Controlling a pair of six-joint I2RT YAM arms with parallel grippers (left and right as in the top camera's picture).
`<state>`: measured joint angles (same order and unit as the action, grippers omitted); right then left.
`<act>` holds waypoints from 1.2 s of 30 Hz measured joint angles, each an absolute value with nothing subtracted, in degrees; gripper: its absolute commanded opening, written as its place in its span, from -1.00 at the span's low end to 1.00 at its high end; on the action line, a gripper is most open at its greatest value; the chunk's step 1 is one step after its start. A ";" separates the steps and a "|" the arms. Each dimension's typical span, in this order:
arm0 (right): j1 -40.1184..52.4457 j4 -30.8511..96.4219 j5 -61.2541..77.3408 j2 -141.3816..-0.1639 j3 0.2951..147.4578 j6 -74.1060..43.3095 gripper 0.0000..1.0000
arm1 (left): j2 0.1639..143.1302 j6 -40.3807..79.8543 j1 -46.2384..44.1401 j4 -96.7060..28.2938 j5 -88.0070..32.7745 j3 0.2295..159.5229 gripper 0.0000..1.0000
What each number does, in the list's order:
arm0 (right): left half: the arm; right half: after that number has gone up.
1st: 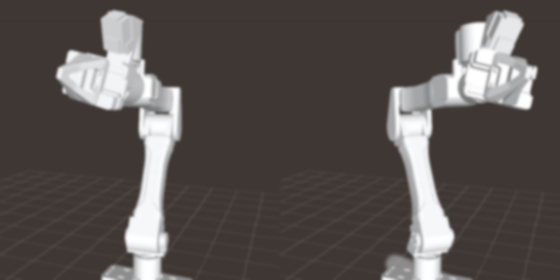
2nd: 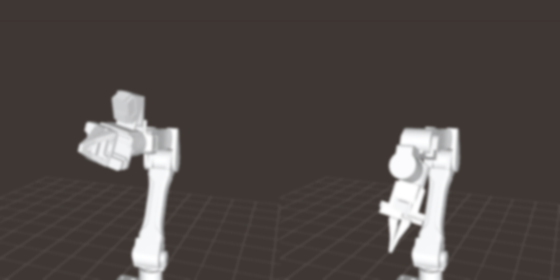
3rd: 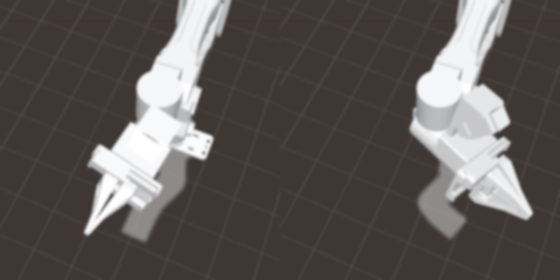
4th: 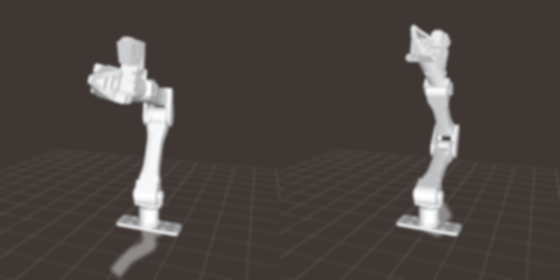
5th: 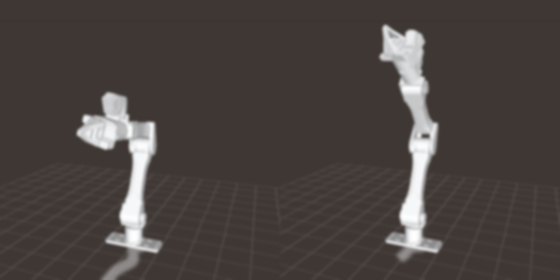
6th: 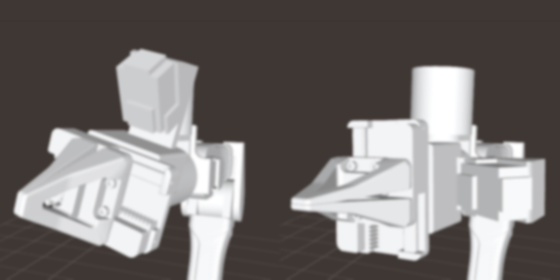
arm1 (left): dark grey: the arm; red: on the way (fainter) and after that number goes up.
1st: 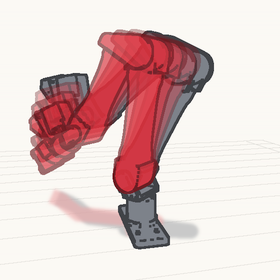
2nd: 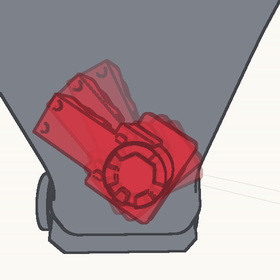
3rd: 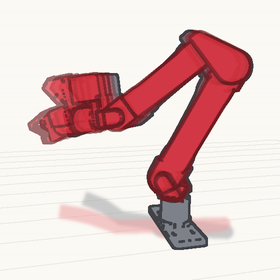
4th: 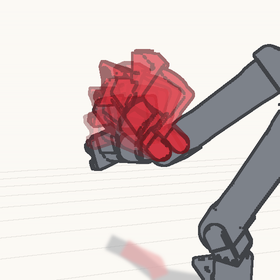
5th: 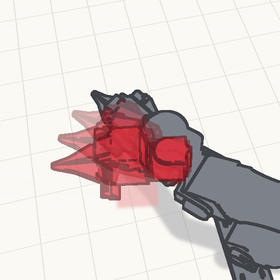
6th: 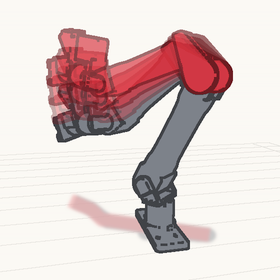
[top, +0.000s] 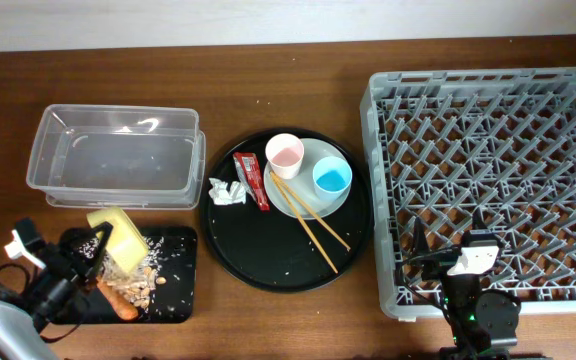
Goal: Sort waste into correct bins and load items into the dishwasher rack
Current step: 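Tip the yellow bowl over the black tray to dump scraps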
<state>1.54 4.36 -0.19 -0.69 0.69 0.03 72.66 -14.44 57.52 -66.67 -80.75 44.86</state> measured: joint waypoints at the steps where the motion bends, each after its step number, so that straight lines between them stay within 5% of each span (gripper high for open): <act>1: 1.54 4.36 -0.19 -0.69 0.69 0.03 0.96 | 72.66 -14.79 57.52 -66.59 -80.55 44.84 -1.00; 36: 1.54 4.36 -0.19 -0.69 0.69 0.03 0.96 | 72.97 -17.12 57.74 -65.17 -83.24 44.60 -1.00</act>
<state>1.54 4.36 -0.19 -0.69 0.69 0.03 72.97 -17.12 57.74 -65.17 -83.24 44.60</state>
